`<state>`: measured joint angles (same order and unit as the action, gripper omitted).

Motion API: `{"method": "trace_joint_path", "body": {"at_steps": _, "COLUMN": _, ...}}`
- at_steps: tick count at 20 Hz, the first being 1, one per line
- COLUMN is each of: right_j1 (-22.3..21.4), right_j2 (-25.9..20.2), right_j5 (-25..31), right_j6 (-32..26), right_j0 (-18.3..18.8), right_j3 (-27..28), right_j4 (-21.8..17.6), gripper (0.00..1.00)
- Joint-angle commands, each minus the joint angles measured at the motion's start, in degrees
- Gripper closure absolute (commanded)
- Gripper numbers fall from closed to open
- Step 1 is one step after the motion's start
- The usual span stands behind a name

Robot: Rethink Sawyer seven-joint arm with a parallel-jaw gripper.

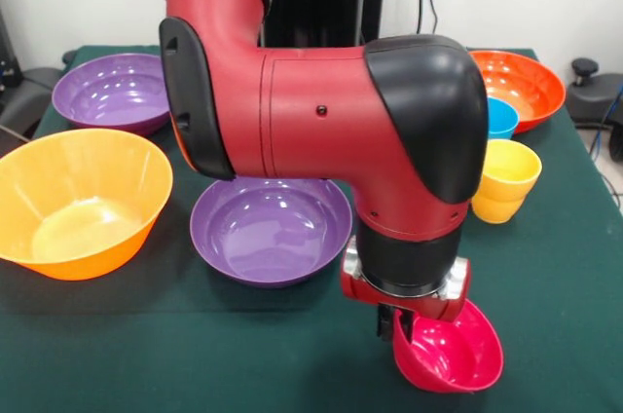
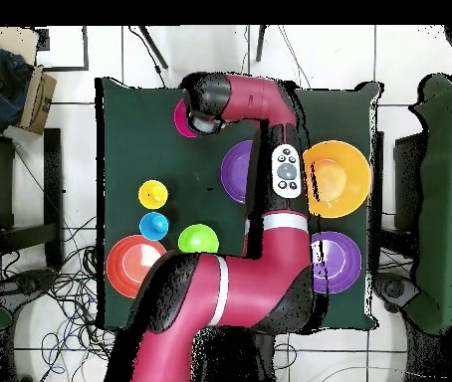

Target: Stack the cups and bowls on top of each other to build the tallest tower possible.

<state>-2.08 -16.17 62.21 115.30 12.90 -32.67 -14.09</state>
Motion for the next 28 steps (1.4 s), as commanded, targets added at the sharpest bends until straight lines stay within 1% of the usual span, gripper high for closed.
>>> {"method": "trace_joint_path", "body": {"at_steps": 1, "right_j1": -0.4, "right_j2": -4.4, "right_j5": 6.3, "right_j6": -16.8, "right_j0": 1.3, "right_j3": 0.7, "right_j4": -1.1, "gripper": 1.0}}
{"method": "trace_joint_path", "body": {"at_steps": 4, "right_j1": -0.3, "right_j2": -4.4, "right_j5": 6.6, "right_j6": -16.9, "right_j0": 1.3, "right_j3": 0.9, "right_j4": -1.1, "gripper": 1.0}}
{"method": "trace_joint_path", "body": {"at_steps": 10, "right_j1": -0.7, "right_j2": -3.9, "right_j5": 5.3, "right_j6": -16.4, "right_j0": 1.3, "right_j3": -0.3, "right_j4": -1.3, "gripper": 1.0}}
{"method": "trace_joint_path", "body": {"at_steps": 17, "right_j1": -0.3, "right_j2": -3.9, "right_j5": 2.6, "right_j6": -17.1, "right_j0": 2.2, "right_j3": -2.2, "right_j4": -1.4, "gripper": 1.0}}
{"method": "trace_joint_path", "body": {"at_steps": 23, "right_j1": 1.0, "right_j2": -3.2, "right_j5": 4.2, "right_j6": -18.2, "right_j0": 2.1, "right_j3": 0.3, "right_j4": -2.9, "gripper": 1.0}}
{"method": "trace_joint_path", "body": {"at_steps": 28, "right_j1": 1.4, "right_j2": -3.2, "right_j5": 3.3, "right_j6": -18.4, "right_j0": 2.4, "right_j3": -0.1, "right_j4": -3.1, "gripper": 1.0}}
